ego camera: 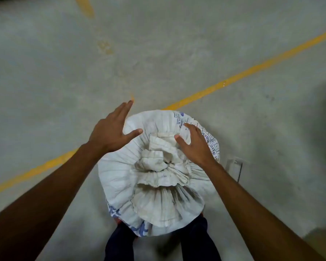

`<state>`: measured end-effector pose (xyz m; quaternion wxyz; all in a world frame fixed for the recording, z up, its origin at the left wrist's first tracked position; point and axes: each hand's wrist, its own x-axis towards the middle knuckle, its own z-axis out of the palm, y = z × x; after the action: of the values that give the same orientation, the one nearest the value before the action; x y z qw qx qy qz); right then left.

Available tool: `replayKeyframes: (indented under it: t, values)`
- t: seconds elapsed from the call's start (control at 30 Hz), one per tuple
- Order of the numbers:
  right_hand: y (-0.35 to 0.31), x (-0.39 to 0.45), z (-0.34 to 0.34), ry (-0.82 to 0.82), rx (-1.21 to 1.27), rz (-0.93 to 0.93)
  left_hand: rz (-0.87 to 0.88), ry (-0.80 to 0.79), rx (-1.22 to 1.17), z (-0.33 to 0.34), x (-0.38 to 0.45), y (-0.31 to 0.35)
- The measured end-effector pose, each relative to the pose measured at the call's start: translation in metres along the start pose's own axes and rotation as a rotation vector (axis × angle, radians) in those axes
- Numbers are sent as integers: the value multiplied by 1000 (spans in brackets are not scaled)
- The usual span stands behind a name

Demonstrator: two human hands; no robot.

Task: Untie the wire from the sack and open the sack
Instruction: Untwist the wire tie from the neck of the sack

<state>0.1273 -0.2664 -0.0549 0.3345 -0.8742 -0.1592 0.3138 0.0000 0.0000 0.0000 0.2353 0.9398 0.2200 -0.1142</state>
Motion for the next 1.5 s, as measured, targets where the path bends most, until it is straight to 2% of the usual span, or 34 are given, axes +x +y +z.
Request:
replayKeyframes:
  t: [0.17,0.3,0.43,0.67,0.83,0.93,1.07,1.2,1.37,1.5]
  values:
    - [8,-14,30,-87,120,154,7,-59,-24,24,-2,-6]
    - [-1,-30,47,-101,235,103,21,-48,-64,23,1,-10]
    - [-2,-40,76,-134,178,75,31,-47,-107,26,3,-7]
    - [9,-54,112,-229,-93,13,51,-81,-189,54,-17,-6]
    - [17,-60,120,-167,-56,-1,23,-136,-156,91,-39,-11]
    - [23,-72,119,-28,76,25,-44,-111,-193,110,-51,-22]
    - [42,-97,117,214,233,56,-15,-63,-201,128,-63,-26]
    - [47,-104,114,319,292,83,-11,-27,-191,137,-61,-27]
    - [46,-90,116,274,380,90,35,19,-119,141,-54,-31]
    - [50,-80,119,246,413,118,219,54,29,140,-47,-34]
